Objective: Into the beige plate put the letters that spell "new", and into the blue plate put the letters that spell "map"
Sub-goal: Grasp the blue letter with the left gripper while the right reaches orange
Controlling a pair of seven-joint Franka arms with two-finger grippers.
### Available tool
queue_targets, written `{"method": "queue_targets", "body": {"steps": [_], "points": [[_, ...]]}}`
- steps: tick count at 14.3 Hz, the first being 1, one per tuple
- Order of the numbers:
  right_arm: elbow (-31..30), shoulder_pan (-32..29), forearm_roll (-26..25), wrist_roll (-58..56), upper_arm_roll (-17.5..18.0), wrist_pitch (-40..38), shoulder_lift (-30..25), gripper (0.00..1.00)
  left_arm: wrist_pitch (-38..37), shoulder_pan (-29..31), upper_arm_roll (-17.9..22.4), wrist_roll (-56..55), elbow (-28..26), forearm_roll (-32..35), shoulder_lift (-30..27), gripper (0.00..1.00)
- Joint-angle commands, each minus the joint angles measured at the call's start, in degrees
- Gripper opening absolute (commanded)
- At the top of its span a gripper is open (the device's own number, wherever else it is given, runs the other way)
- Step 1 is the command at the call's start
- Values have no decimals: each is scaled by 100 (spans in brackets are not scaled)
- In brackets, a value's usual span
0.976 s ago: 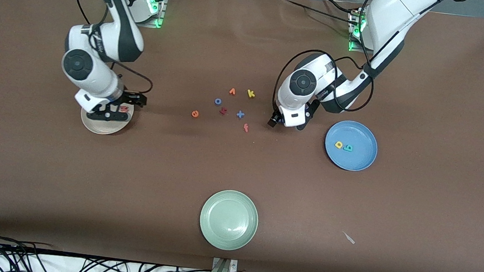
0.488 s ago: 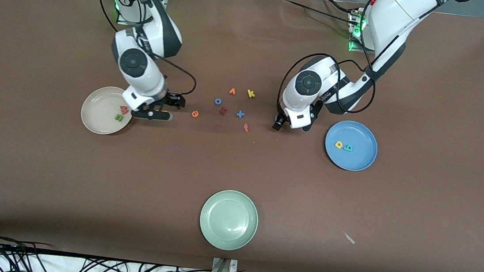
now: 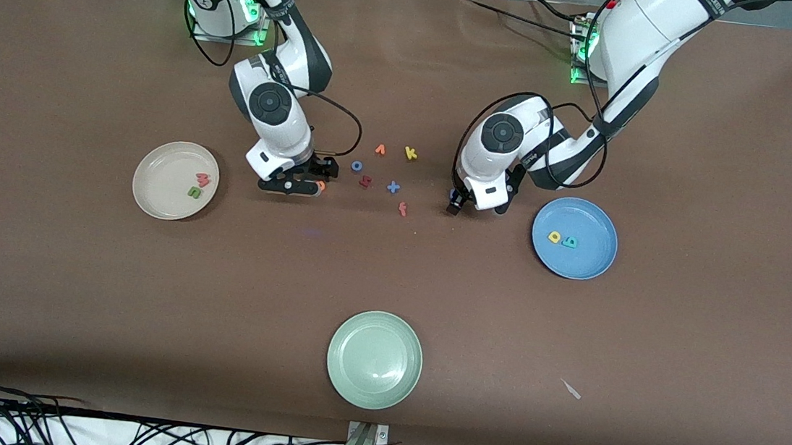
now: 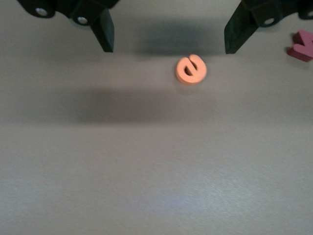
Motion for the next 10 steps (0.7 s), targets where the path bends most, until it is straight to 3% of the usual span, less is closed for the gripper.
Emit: {"method": "queue_targets", "body": {"steps": [1,5,10], "points": [[344,33,46,65,12,27,293,100,146,39,35,-199,-52,331,14,73],[494,95,55,56,21,1,408,99,146,22,35,-216,-52,340,23,52],[486,113,55,22,21,1,461,76,146,-66,26,-418,-52,340,23,50]]}}
